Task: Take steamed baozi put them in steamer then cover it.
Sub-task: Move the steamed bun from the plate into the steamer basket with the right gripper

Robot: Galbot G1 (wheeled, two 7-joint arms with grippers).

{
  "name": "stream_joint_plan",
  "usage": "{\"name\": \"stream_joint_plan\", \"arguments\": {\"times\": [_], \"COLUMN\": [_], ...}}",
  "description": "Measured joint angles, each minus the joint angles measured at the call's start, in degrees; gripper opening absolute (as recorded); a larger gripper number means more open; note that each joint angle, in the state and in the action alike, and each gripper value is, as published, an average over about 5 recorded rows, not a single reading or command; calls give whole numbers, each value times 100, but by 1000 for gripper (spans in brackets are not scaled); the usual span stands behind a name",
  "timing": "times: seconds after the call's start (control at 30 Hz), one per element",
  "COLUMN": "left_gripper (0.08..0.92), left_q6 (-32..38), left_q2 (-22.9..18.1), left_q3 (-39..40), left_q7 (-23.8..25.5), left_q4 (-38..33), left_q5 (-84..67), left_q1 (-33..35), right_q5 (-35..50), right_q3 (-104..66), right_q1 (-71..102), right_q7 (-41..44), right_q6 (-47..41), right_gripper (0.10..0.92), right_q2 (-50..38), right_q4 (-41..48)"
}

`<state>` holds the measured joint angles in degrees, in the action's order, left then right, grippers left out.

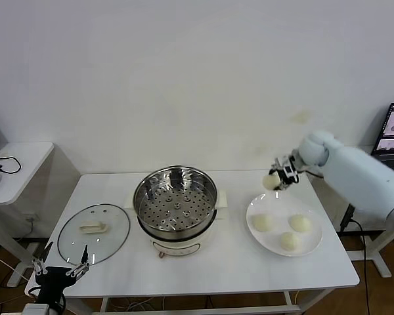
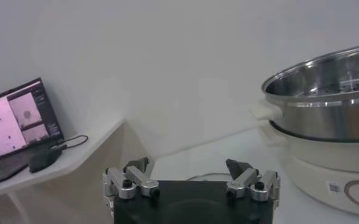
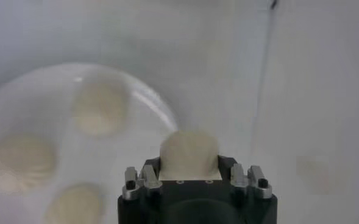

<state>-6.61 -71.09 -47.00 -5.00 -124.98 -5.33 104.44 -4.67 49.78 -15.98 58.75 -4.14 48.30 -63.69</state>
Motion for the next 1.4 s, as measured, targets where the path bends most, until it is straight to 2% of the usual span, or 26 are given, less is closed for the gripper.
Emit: {"name": "stream_joint_plan", "arguments": {"times": [0.27, 0.63, 1.03, 1.4], "left_gripper": [823, 823, 823, 823], "left_q6": [-51, -110, -116, -117], "left_q2": [102, 124, 129, 90], "left_q3": [-2, -72, -162, -222], "left_q7": [20, 31, 41, 45], "left_q4": [95, 203, 171, 158], "left_q5": [-183, -307, -368, -379], "left_q1": [-129, -320, -377, -354], "right_q5": [988, 1554, 1207, 221], "right_q3": [803, 1597, 2322, 2507], "right_q1": [-1038, -1715, -1701, -1330], "right_q7": [-237, -536, -760, -1050], "right_q6": [-100, 220, 1124, 1986], "right_gripper": [598, 602, 602, 602], "right_q2": [315, 1704, 2846, 3324], "right_q4": [-355, -57, 301, 749]}}
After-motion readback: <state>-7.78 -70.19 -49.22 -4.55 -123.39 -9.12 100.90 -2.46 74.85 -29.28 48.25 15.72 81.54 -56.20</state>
